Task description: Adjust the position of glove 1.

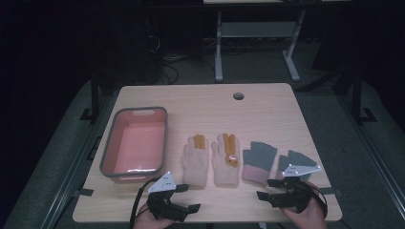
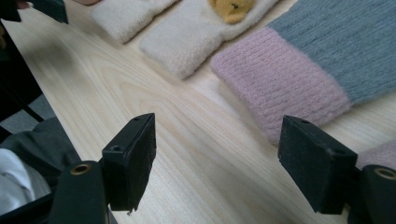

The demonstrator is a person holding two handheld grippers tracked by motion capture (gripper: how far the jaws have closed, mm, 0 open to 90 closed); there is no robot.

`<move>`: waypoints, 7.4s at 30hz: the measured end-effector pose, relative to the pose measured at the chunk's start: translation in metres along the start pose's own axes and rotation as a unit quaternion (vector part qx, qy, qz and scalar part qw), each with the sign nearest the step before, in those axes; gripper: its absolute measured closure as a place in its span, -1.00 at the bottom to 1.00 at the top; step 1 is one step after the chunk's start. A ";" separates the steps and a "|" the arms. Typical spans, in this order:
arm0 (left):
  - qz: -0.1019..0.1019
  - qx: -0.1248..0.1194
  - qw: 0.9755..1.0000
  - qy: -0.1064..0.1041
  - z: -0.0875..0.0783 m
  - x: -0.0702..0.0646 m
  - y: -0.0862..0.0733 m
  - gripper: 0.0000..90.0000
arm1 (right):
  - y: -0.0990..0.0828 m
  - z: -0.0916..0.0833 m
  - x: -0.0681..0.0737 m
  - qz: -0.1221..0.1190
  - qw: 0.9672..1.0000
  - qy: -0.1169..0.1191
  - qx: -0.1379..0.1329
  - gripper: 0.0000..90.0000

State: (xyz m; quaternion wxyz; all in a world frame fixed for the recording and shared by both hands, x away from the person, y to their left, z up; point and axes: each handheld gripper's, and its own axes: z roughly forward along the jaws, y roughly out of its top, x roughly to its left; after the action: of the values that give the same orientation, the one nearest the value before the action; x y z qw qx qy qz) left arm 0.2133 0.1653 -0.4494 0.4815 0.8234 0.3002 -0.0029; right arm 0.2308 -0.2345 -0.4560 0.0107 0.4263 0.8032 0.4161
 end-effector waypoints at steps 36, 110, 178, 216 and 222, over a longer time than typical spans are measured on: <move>-0.005 -0.008 1.000 0.007 -0.004 0.003 -0.001 -0.60 | 0.064 0.024 0.017 -0.029 0.997 0.017 0.066 -0.38; -0.006 -0.017 1.000 0.004 -0.005 0.006 0.001 -0.59 | 0.137 0.125 0.014 -0.082 0.974 -0.099 0.188 0.31; -0.012 -0.033 0.999 0.009 -0.016 0.004 0.000 -0.59 | 0.207 0.146 0.094 -0.102 0.981 -0.022 0.165 0.33; -0.019 -0.038 0.999 0.013 -0.016 0.006 0.000 -0.59 | 0.199 0.175 0.091 -0.110 0.980 -0.028 0.165 -0.07; -0.021 -0.038 0.999 0.012 -0.016 0.005 0.000 -0.59 | 0.202 0.189 0.103 -0.147 0.974 -0.041 0.167 -0.17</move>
State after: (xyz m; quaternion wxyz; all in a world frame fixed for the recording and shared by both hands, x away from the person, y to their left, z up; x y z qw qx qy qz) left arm 0.2131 0.1807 -0.4421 0.5087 0.7979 0.3233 0.0087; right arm 0.3718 0.0196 -0.4080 0.0337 0.3166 0.9138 0.2523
